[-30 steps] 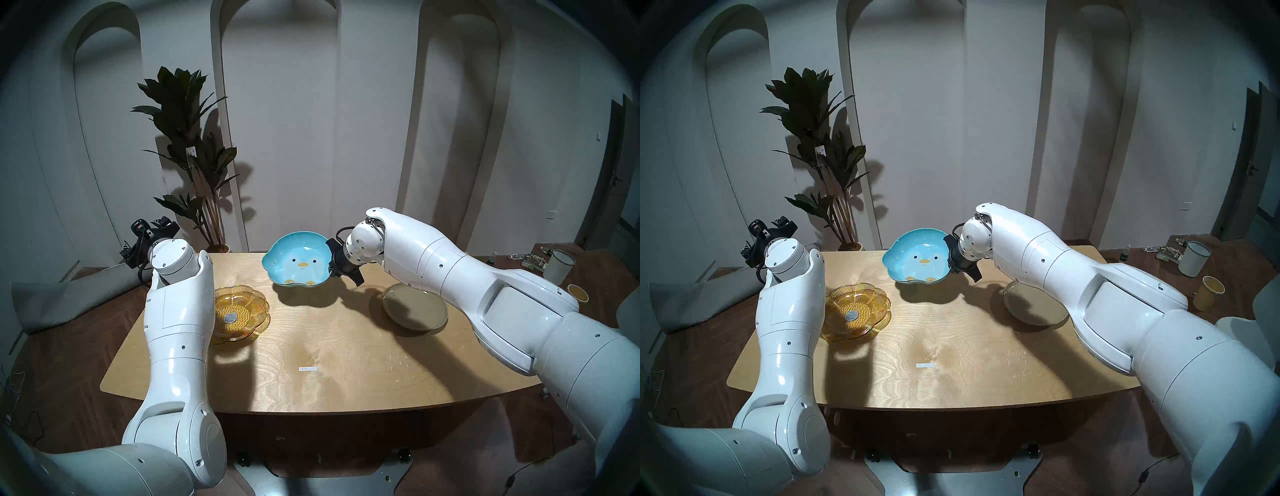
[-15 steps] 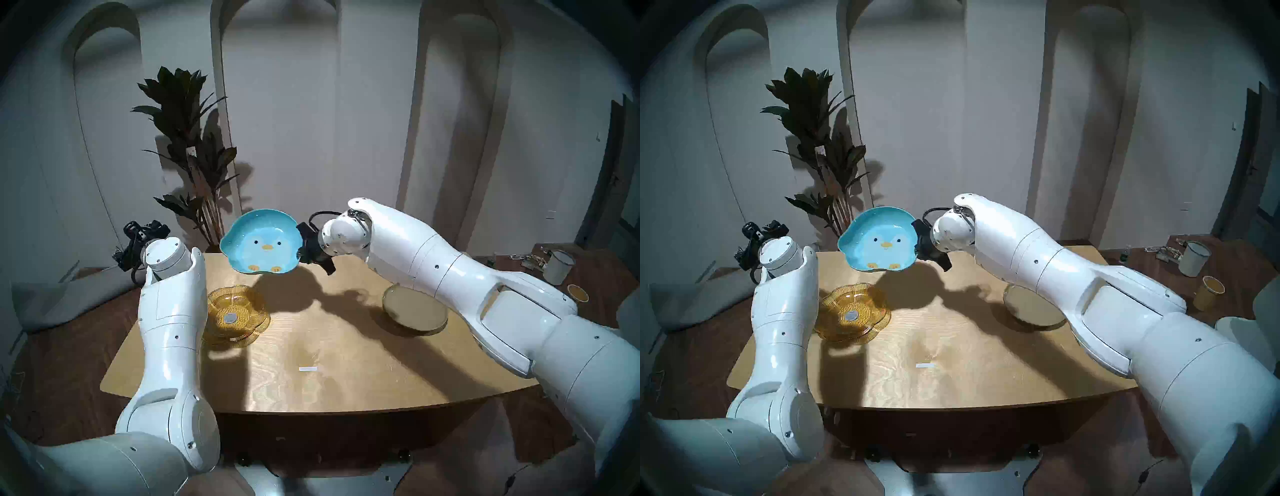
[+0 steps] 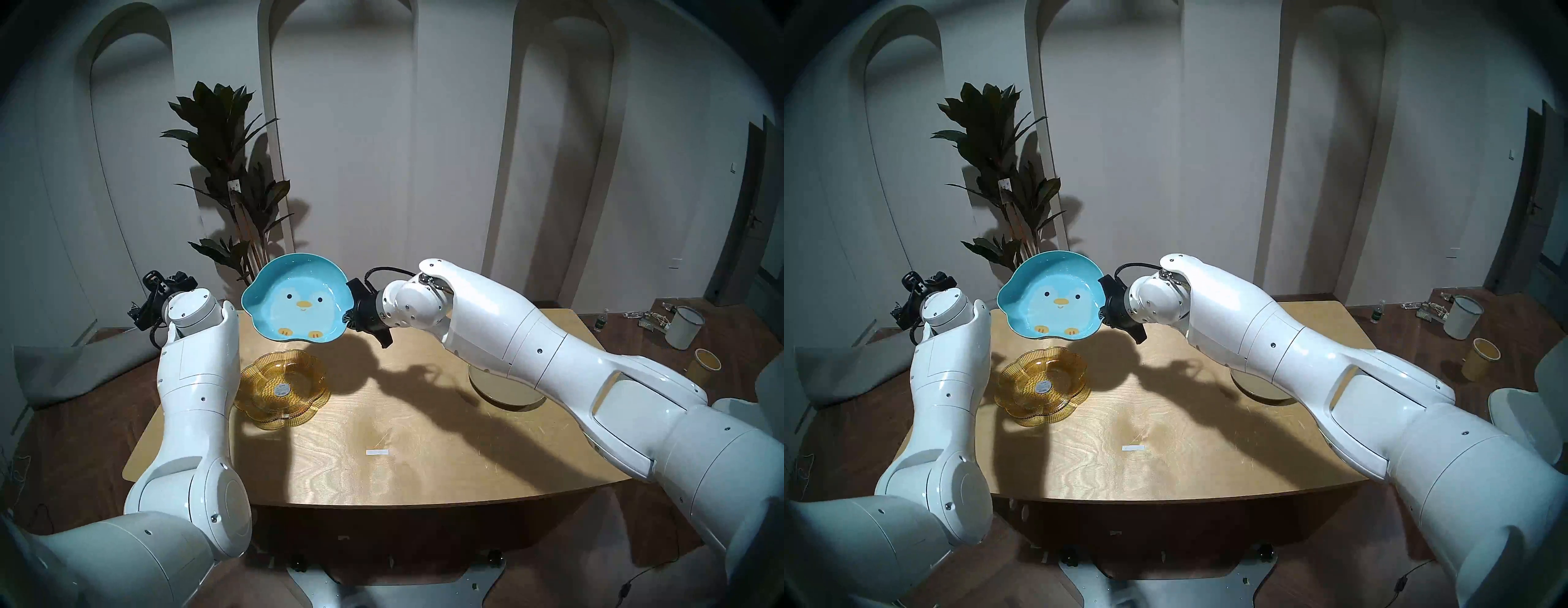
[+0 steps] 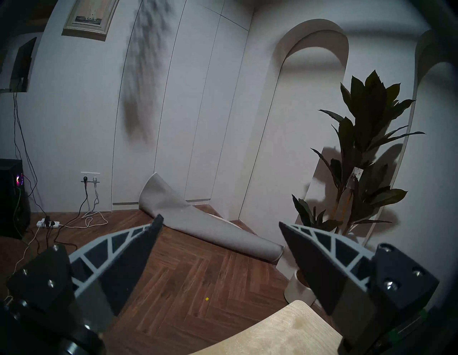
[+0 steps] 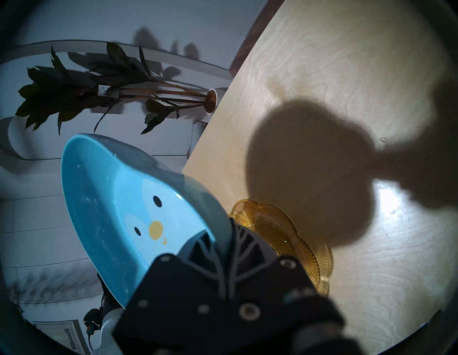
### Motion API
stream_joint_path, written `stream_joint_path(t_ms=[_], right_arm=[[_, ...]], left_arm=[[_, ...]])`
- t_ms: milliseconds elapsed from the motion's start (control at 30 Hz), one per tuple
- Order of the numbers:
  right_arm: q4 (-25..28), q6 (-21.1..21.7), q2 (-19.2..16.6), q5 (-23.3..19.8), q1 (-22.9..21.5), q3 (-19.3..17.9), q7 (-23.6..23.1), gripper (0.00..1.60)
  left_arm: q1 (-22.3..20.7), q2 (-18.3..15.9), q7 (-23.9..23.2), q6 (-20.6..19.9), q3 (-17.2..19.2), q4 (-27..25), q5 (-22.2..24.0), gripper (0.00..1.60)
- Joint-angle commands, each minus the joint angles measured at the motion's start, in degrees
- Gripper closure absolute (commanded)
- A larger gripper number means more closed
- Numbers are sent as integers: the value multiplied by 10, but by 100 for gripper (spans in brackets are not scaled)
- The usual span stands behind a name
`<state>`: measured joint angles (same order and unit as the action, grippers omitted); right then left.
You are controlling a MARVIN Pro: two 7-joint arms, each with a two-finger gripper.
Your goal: Stack the plates into one stack
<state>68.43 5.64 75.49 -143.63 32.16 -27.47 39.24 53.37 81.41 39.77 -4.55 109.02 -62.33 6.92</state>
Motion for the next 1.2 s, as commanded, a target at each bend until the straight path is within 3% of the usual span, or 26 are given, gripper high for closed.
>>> stream_joint_path(t_ms=[0, 300, 600, 800, 1167], right_arm=[[31, -12, -10, 0, 10, -11, -23, 160], [63, -25, -7, 1, 19, -17, -43, 160], [102, -45, 8, -12, 51, -18, -66, 160], [116, -66, 7, -38, 68, -45, -85, 160], [108, -86, 0, -60, 69, -77, -88, 160]], left_arm=[[-51, -61, -23, 12, 9, 18, -5, 0], [-78, -96, -57, 20, 15, 69, -6, 0], [-112, -103, -92, 41, -4, 135, -9, 0], [-135, -112, -103, 55, -8, 165, -7, 0], [-177, -160, -103, 61, 11, 196, -7, 0]])
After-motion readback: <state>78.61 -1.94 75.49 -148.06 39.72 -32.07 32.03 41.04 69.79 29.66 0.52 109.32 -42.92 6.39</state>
